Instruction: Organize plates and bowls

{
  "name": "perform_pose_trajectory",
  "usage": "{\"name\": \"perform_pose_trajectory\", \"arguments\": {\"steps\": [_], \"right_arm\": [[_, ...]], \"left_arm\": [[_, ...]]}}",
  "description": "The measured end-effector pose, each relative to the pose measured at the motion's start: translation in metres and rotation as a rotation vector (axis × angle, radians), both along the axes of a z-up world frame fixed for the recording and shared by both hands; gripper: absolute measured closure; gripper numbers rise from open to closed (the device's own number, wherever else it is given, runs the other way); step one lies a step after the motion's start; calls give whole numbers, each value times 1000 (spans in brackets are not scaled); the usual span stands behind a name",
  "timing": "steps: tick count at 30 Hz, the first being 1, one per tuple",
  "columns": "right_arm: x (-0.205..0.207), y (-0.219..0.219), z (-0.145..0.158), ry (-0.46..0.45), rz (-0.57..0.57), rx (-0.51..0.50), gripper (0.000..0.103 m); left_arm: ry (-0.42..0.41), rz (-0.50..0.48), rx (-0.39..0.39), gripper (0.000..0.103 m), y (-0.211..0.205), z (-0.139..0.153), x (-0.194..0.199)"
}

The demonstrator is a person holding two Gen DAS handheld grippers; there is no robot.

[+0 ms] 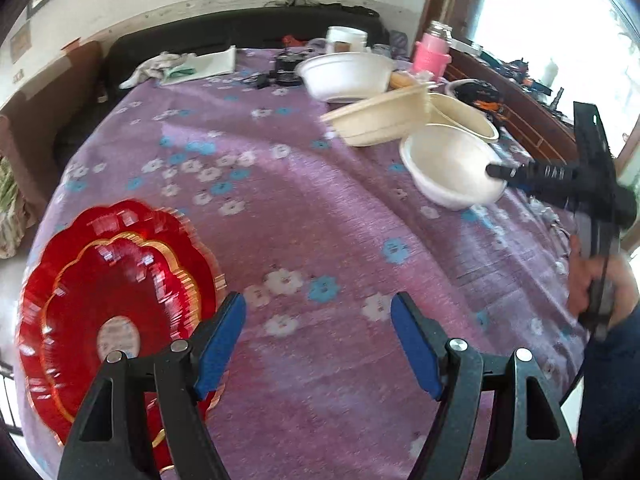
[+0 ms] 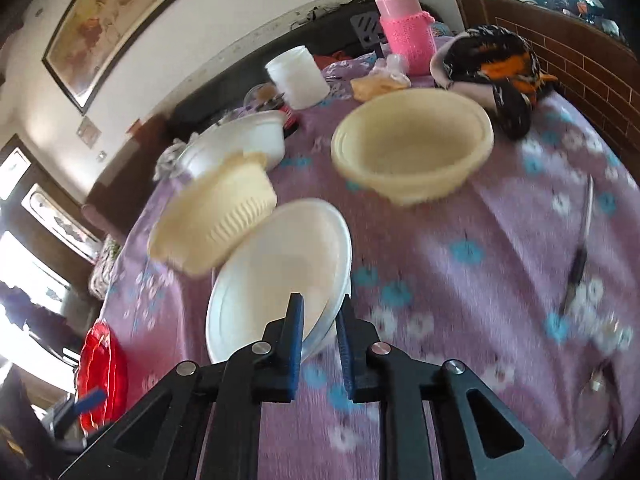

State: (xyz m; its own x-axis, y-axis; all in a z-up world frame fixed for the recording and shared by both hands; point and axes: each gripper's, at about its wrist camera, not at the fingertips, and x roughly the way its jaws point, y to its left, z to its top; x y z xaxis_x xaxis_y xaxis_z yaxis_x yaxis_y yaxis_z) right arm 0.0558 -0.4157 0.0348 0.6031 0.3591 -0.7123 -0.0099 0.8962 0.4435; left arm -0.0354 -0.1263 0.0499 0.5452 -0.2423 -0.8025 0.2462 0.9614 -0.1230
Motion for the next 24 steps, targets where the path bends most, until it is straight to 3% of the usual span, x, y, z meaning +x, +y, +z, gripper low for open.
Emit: {"name": "perform_pose_trajectory", "arguments": {"steps": [6,11,16,20,21,23,24], "right_arm": [[-36,-11,-18,5,2,80,90],[-68,-15,-16,-4,47,102,91],[-93,-28,1,-53,13,25,90],[-118,-38,31,-192,-42,-74,90],[-126,-37,42,-243,-57,-128,85],[-146,-31,66,-359,-91,-235,57],[-155,-29,75,-411,-108,-272,25]], "left_arm": [[-8,-40,-32,29,-25,9,11],[27,-83,-69,29,-51,7,26],[34,-112,-75,29,-76,3,36],[-12,-135,-82,29,-86,6,30],[-36,-139,-81,29,-87,9,27],[-94,-141,-71,29,-91,14,20],[-119,-144,-65,29,-92,16,18]]}}
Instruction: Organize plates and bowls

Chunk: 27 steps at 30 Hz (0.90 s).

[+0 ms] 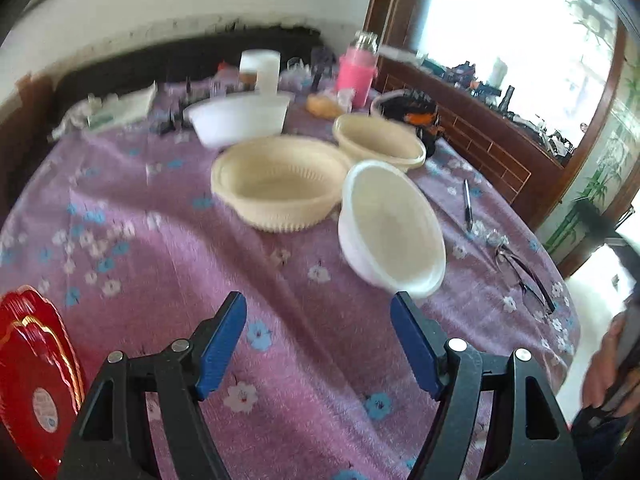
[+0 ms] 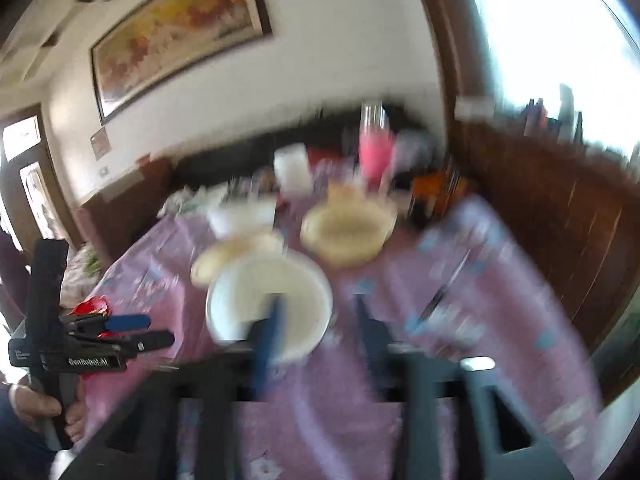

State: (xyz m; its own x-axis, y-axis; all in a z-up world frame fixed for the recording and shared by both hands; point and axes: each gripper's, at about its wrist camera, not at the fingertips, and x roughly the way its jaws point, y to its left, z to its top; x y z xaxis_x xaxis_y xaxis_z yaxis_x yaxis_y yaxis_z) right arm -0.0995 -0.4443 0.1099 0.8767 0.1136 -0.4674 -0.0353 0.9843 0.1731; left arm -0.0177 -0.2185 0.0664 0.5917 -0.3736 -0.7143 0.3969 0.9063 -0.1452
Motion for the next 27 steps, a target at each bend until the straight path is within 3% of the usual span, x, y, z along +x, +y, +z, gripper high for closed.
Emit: {"name": "perform_pose_trajectory", "arguments": {"steps": [1,2,4,7,13,15,19,21,24,25,27], "right_arm": [[-11,3,11,-80,-11,-34,4],[-19,3,16,-135,-8,-51,0],[-30,8,22,-194,-22,-105,0],[-38,11,17,-229,-74,-134,0],[-16,-6,-7,-97,-25,41,1],[-2,-3,-17,-5,6,82,1],[29,0,-50,180,50,175,1],[34,-2,-60,212,72,238,9],[45,-6,-74,276,58,272,41],[49,-9,-78,298,62,293,47],[54,-14,-81,314,61,322,48]], "left_arm": [[-26,-8,-2,29,-1,2,-3],[-52,-22,-10,29,-2,5,-7],[-90,-45,-19,22,-4,10,-12],[-94,-61,-23,20,-6,13,-16],[-88,-56,34,14,-10,4,-22],[-75,-15,74,13,-11,-2,-21],[-46,-29,31,13,-6,-8,-19],[-38,-7,37,13,-4,-11,-16],[-14,25,26,13,1,-16,-10],[2,31,21,13,1,-18,-6],[17,33,26,15,0,-20,0]]}}
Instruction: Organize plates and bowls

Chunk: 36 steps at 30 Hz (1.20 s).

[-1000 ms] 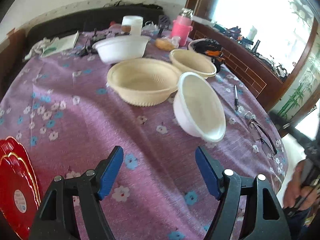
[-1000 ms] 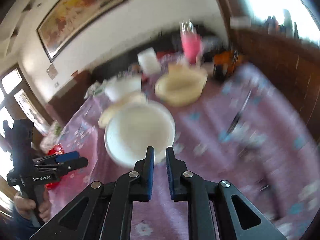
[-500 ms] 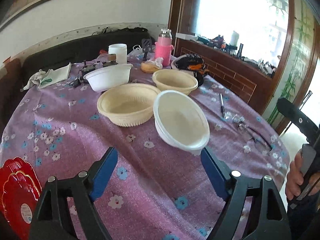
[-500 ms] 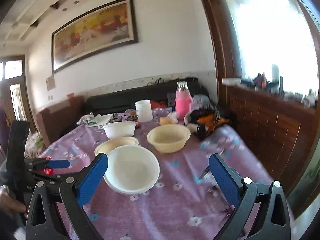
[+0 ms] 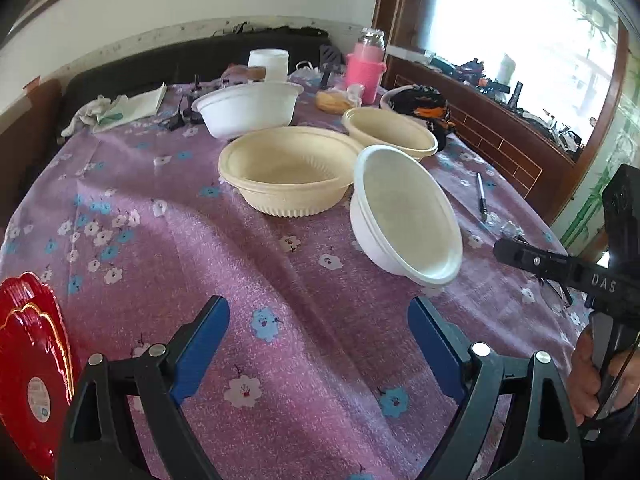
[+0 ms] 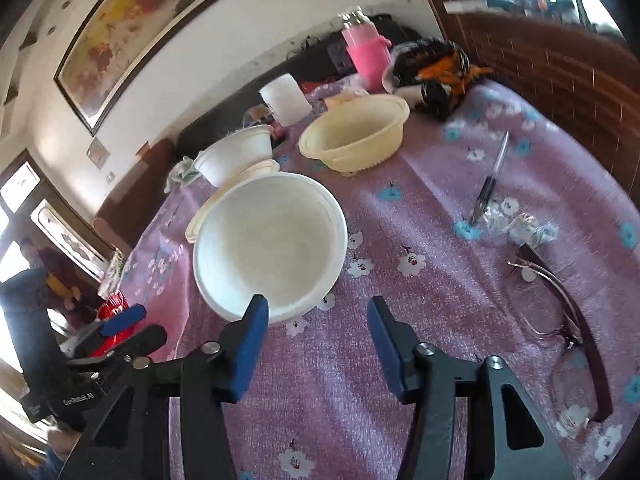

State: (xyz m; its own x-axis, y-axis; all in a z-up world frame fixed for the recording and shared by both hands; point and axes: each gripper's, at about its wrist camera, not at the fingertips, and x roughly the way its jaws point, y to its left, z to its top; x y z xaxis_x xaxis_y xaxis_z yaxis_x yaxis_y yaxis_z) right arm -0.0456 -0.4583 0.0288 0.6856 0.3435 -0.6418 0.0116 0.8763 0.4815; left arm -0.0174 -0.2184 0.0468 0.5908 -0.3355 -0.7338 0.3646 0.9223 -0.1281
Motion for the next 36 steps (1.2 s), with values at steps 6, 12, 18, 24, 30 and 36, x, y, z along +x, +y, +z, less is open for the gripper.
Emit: {"name": "perform_pose_trajectory", "arguments": {"steps": [6,12,18,24,30,36], "right_arm": [[25,-14,3,3,-30,46,48],[48,-11,-8,19,-25,59,48],[59,-11,-24,54,-17,81,84],[49,-5,-15,34,20,104,93],[23,20,4,16,119,132,93],[24,79,1,42,263,96,92]], "left_arm": [[42,1,-46,51,-7,1,29],[32,-28,-81,49,-24,5,49],[71,-82,-57,54,-50,-13,72],[71,-96,-33,85,-49,-12,58],[64,-59,-34,84,-8,5,14],[79,58,1,83,46,-11,-12]]}}
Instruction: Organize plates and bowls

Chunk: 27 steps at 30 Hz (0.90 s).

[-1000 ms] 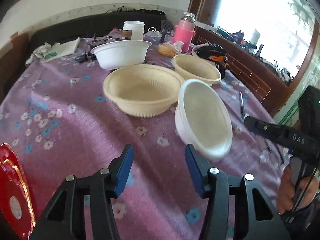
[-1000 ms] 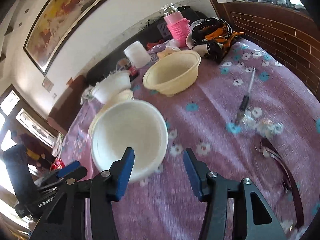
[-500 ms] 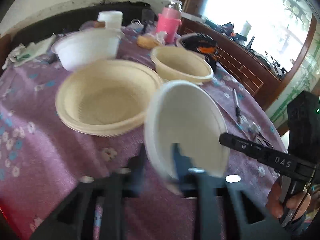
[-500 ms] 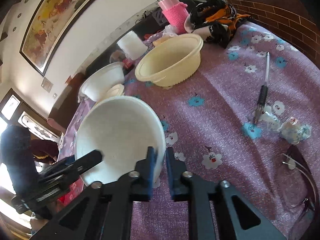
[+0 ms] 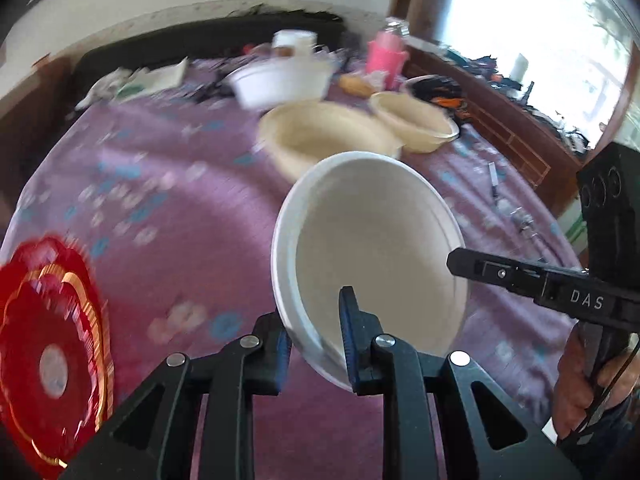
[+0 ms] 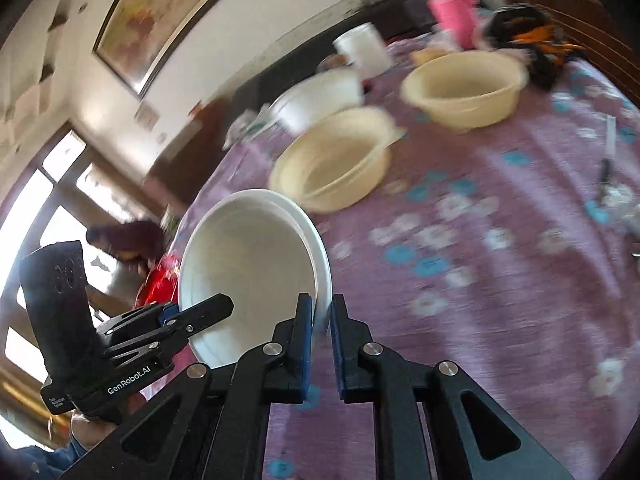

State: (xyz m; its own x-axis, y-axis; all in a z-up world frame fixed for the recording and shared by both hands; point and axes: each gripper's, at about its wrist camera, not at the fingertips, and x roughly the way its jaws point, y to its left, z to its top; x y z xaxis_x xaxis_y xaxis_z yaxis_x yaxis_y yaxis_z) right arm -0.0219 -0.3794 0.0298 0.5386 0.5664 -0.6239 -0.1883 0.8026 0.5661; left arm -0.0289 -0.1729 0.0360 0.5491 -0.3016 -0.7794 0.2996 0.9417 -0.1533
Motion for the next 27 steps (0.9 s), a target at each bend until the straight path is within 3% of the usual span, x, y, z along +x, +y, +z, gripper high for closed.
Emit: {"name": "perform_pose_trajectory", "arguments": {"steps": [5,14,15,16,18,21,24,25,27], "right_arm": [[12,39,-9,-2,59,-98,89],[7,29,3,-40,15,-118,79],[8,24,5,-49,1,-114,72],[9,18,7,-57,-23,-114,59],[13,10,7,-67,-74,-134,47],[27,0,-1,-38,-181,-260,47],[51,-8,-25,65,-223,-399,46],[52,-11,-25,28,-236,-400,37],[58,-8,-27,49,-279,-517,23]], "left_arm": [[59,61,-46,81,26,-21,8],[53,56,-68,82,26,-21,10],[53,56,-67,82,26,-21,10],[52,56,-68,82,27,-20,10],[49,52,-70,82,26,-20,9],[48,47,-67,82,24,-19,9],[45,41,-61,82,23,-18,8],[45,40,-59,82,23,-18,8],[50,42,-57,82,22,-19,9]]}}
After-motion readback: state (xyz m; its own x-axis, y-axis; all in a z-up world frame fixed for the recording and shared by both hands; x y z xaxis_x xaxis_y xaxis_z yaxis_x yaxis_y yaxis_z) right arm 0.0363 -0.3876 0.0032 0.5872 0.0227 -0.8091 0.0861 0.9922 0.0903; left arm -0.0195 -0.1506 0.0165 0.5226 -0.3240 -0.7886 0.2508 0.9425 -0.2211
